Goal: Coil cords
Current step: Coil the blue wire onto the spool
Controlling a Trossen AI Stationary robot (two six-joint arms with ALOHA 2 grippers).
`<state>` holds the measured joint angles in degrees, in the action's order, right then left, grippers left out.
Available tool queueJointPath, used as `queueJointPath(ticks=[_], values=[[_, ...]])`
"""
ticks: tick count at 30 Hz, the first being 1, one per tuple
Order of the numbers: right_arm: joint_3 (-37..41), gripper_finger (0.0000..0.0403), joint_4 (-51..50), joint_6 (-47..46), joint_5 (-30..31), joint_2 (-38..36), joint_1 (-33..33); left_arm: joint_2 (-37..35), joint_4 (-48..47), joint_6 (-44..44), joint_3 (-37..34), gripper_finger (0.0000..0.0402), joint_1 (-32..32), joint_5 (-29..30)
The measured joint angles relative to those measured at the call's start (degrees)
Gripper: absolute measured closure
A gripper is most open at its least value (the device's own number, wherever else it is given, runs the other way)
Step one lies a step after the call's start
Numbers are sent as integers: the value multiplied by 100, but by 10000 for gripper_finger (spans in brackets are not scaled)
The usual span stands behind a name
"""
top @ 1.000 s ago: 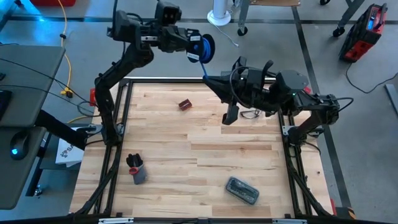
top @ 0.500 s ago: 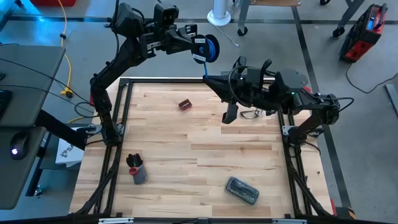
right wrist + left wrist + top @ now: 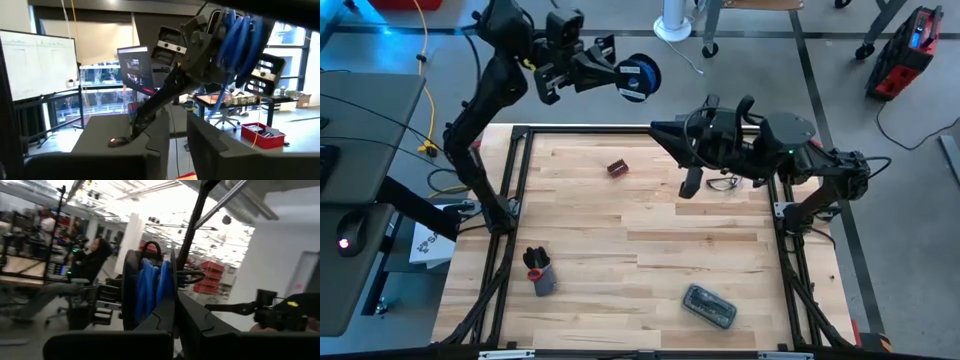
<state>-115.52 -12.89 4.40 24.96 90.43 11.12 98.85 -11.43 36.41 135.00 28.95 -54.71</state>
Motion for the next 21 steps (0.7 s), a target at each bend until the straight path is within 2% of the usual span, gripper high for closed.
queueJointPath(ticks=[4,10,17,21], values=[[0,321,-68,-9,-19,-2,-19,-173,-477,-362,2,399,2,94],[0,312,-217,-9,-4,-2,-86,-357,-1183,-856,2,399,-13,268],[0,312,-423,56,29,-15,-108,-662,-1982,-1513,2,399,44,870],[0,312,-611,160,242,-73,-108,-853,-2660,-2021,2,399,76,1405]])
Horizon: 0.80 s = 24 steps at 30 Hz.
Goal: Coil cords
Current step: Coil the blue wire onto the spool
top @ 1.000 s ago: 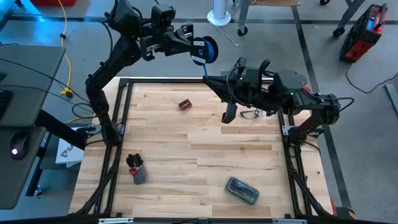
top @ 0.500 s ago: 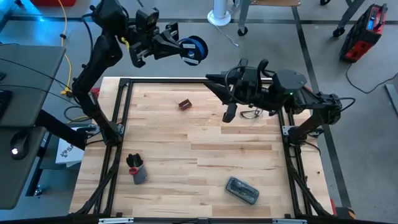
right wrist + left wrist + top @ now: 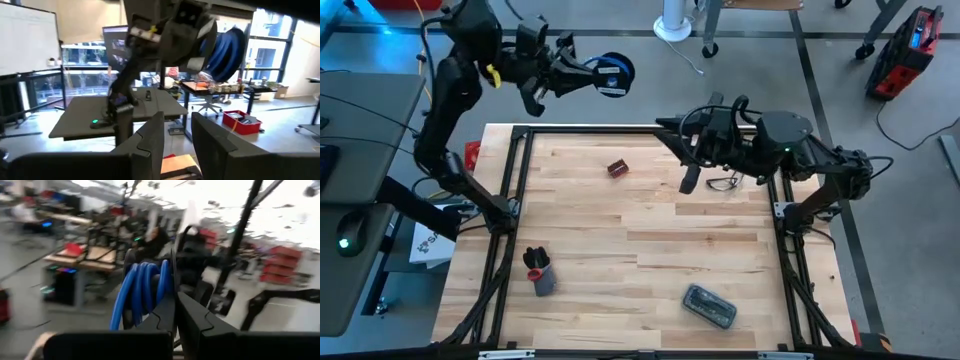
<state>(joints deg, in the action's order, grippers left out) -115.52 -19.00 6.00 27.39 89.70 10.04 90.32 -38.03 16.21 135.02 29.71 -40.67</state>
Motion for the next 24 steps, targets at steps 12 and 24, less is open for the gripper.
queueJointPath(ticks=[12,24], values=[[-1,311,-1300,-224,1075,-425,-143,-179,-3762,-1487,-341,400,-403,1211],[86,311,-4303,-2032,1153,-618,-526,-1130,-781,-293,-4395,401,-1210,1183]])
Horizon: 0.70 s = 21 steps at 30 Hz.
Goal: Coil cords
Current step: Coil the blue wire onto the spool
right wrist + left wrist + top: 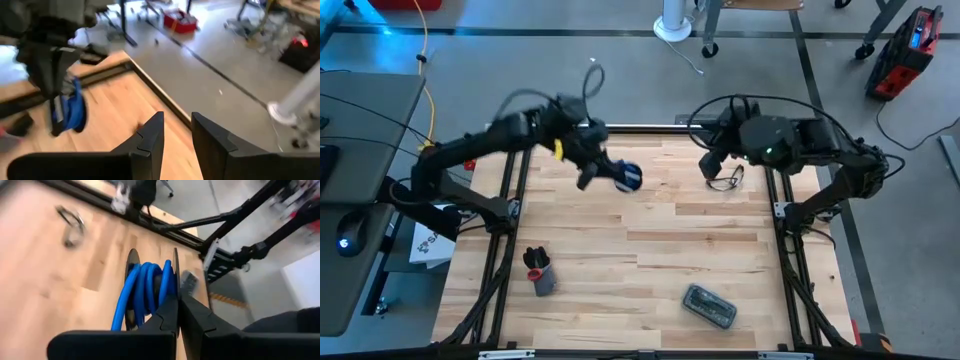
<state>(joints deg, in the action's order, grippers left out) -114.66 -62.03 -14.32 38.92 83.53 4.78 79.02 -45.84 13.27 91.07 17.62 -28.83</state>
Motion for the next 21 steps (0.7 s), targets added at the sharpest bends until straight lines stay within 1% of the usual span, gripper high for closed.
queueJointPath(ticks=[2,5,8,10,12,15,18,20,21], values=[[172,311,-240,-281,133,-40,27,-253,995,576,-1042,401,-99,-107],[681,311,-261,-636,159,-217,61,-529,2857,1628,-2494,401,-285,-202],[1540,311,-142,-1115,1,-485,61,-592,4618,2645,-3677,401,-504,-158],[2311,311,43,-1461,-216,-696,62,-539,5526,3194,-4310,401,-690,57],[3151,311,371,-1819,-591,-949,61,-457,6091,3557,-4822,401,-873,357],[4391,311,1163,-2265,-1192,-1284,63,-253,6530,3854,-5365,401,-1119,764],[5462,311,2318,-2622,-1824,-1470,63,16,6706,4027,-5674,402,-1296,1117],[5990,311,3153,-2737,-2130,-1537,63,235,6876,4064,-5809,402,-1363,1253],[6195,311,3550,-2782,-2225,-1545,63,347,7102,4099,-5873,402,-1381,1332]])
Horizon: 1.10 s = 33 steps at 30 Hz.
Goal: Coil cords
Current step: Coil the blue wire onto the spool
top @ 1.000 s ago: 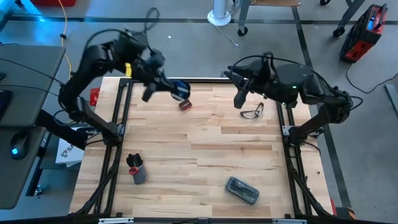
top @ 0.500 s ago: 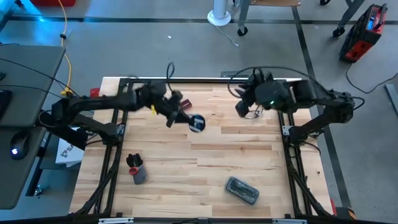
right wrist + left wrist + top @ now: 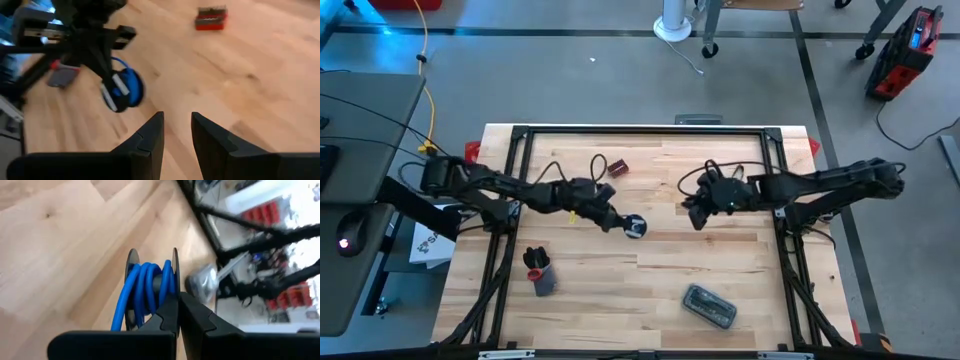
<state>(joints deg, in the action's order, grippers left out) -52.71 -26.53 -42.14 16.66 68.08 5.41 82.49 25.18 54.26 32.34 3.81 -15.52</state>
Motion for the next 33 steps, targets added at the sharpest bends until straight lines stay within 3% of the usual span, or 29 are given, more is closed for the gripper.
queueJointPath(ticks=[5,12,17,25,33], values=[[489,311,893,-219,-82,4,-2,608,1673,193,-307,401,-27,377],[520,311,879,-264,-65,4,-17,1783,2517,834,-524,401,69,473],[520,311,879,-288,-65,4,-17,2503,3925,1448,-438,401,69,491],[520,311,879,-186,-75,4,-17,2809,3895,2042,-272,385,69,634],[520,311,881,-19,-256,4,-17,2799,3824,2215,-282,339,148,642]])
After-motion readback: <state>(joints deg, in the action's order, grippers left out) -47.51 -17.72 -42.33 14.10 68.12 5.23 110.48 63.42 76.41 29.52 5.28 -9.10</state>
